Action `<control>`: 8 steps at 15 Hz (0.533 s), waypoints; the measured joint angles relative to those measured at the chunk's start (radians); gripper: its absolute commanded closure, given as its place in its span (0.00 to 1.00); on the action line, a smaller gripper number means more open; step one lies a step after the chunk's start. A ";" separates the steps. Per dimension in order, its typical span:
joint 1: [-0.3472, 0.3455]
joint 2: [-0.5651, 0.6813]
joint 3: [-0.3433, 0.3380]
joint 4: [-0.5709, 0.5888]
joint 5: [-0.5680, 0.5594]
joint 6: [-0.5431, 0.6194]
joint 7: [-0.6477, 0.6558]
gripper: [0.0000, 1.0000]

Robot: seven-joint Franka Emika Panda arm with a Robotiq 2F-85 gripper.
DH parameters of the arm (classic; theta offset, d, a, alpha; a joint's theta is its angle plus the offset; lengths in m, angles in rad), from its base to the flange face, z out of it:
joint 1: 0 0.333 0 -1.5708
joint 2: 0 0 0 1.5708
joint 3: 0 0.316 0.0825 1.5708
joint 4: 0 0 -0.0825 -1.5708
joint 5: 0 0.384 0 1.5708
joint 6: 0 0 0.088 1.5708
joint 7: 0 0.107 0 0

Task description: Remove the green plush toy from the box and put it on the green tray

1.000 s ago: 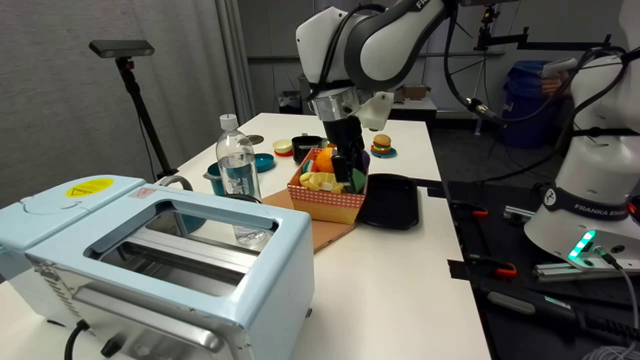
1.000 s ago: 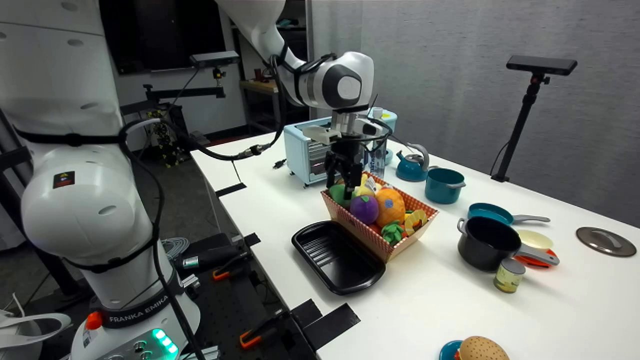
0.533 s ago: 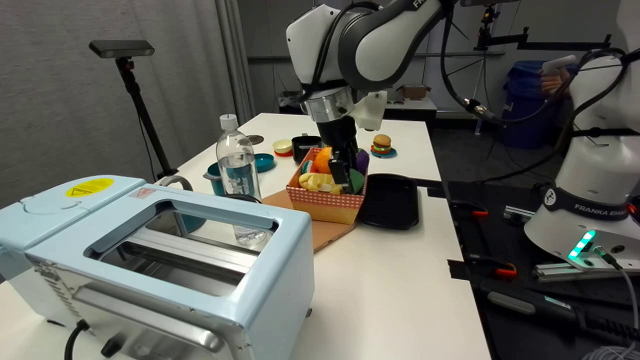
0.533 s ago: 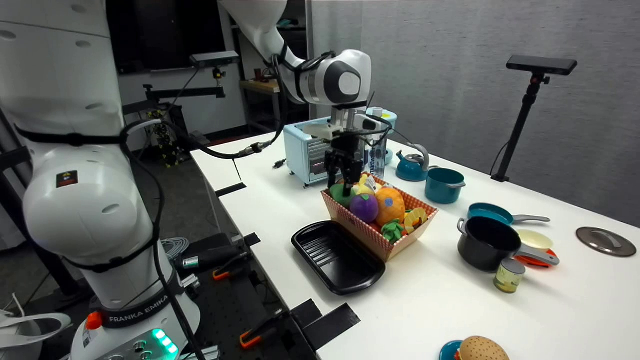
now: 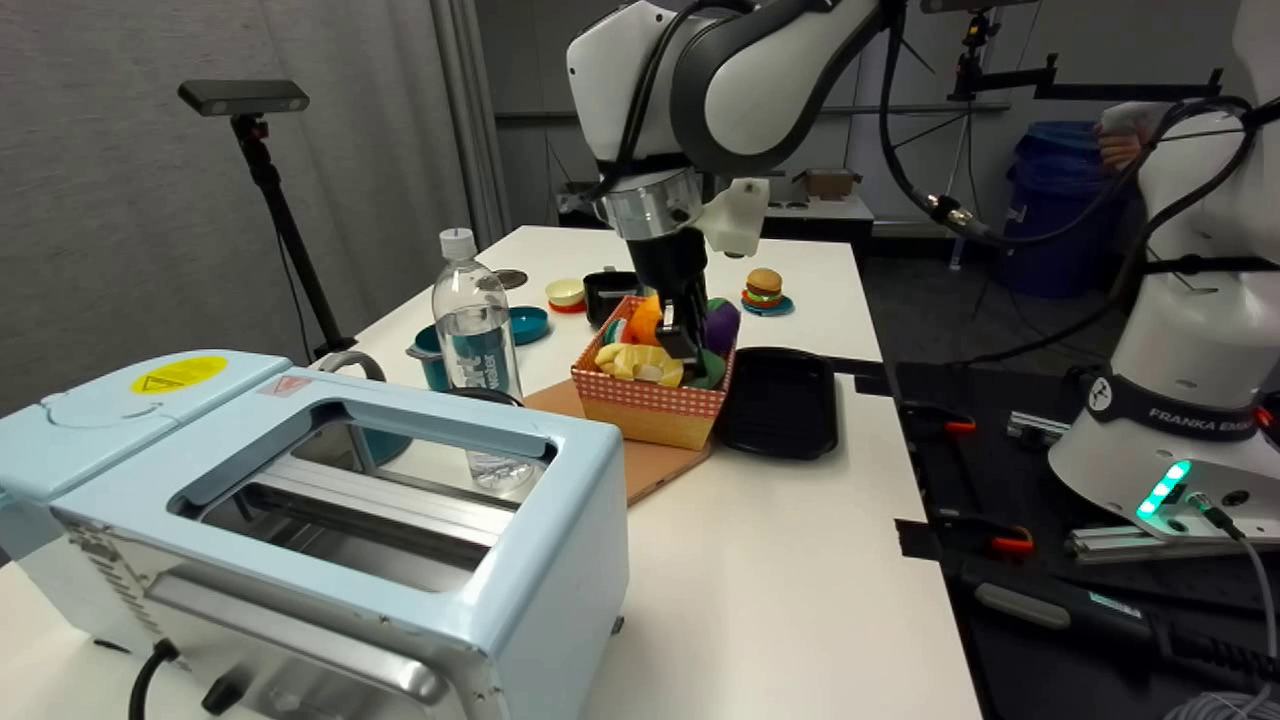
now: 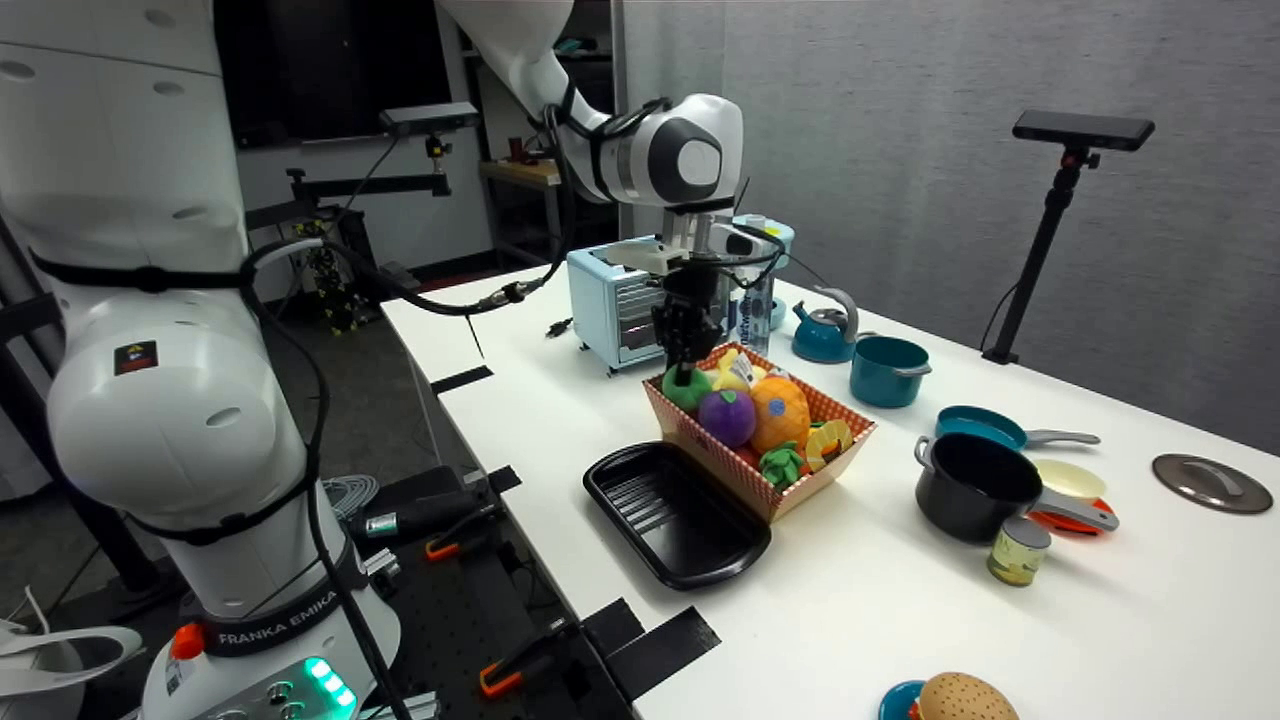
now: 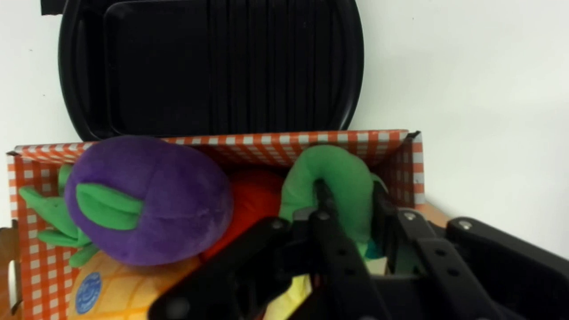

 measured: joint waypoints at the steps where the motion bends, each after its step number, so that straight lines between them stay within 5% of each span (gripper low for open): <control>1: 0.000 -0.001 -0.002 0.000 0.004 -0.001 0.000 0.95; 8: -0.009 -0.099 -0.020 -0.064 0.021 -0.022 0.000 0.96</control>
